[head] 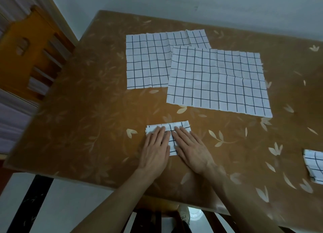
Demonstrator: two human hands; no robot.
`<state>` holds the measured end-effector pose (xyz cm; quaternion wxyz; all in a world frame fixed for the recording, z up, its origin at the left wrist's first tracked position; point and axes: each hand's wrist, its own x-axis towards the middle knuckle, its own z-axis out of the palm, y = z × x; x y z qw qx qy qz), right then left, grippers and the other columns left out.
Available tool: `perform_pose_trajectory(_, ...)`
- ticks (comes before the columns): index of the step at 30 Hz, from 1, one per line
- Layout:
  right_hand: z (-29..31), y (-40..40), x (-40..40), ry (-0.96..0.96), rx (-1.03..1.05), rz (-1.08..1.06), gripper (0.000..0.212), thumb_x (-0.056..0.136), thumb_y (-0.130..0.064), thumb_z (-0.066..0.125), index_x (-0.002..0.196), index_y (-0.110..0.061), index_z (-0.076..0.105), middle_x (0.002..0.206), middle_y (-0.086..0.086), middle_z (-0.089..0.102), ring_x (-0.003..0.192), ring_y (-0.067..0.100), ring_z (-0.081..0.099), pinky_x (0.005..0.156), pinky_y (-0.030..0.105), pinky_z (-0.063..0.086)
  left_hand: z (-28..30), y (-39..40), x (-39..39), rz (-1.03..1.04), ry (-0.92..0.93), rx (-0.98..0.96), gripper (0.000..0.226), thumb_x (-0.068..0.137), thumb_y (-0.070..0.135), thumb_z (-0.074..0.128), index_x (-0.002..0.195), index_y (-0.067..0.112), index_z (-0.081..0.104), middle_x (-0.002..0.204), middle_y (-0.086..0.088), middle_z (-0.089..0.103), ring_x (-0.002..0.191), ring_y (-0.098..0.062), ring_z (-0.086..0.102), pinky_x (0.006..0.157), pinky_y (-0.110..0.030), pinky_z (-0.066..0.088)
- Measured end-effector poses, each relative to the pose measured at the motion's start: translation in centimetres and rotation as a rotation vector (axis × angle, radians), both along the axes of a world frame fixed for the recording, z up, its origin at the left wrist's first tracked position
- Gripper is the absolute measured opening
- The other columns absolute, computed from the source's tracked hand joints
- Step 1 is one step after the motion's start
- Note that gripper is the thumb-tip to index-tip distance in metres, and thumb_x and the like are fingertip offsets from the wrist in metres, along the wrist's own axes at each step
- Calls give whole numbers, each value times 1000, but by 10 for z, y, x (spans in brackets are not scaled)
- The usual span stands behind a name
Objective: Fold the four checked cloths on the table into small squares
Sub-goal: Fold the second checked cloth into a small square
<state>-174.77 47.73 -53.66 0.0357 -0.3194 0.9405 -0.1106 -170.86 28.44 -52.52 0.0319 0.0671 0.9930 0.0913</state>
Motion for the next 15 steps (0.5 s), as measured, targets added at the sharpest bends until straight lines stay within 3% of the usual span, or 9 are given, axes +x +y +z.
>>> perform_pose_trajectory(6,0,4,-3,-81,32,28,61,112,-50,25,165,-21,17,173,-4,10,160,11,1,129,43,19,-2,-4,1,58,-71,-36,63,106,44,31,162,19,20,170,-13,16,157,-30,12,126,-50,21)
perform_pose_trajectory(10,3,5,-2,-82,53,-65,68,110,-58,20,166,-22,10,174,-3,4,160,12,-3,129,46,14,-6,-13,-4,60,-74,-34,64,104,53,26,160,23,27,167,-9,29,154,-27,24,123,-52,25)
perform_pose_trajectory(12,3,4,0,-68,93,-139,72,107,-63,13,166,-23,2,174,-1,-2,160,15,-8,130,47,5,-11,-19,-5,43,-79,-36,66,104,59,21,162,27,24,169,-5,25,156,-24,19,124,-55,20)
perform_pose_trajectory(15,0,2,1,-66,107,-161,75,106,-66,11,166,-22,0,174,1,-3,160,17,-8,130,49,6,-16,-21,-3,44,-75,-28,68,104,63,16,164,30,15,172,-2,13,159,-21,6,126,-56,11)
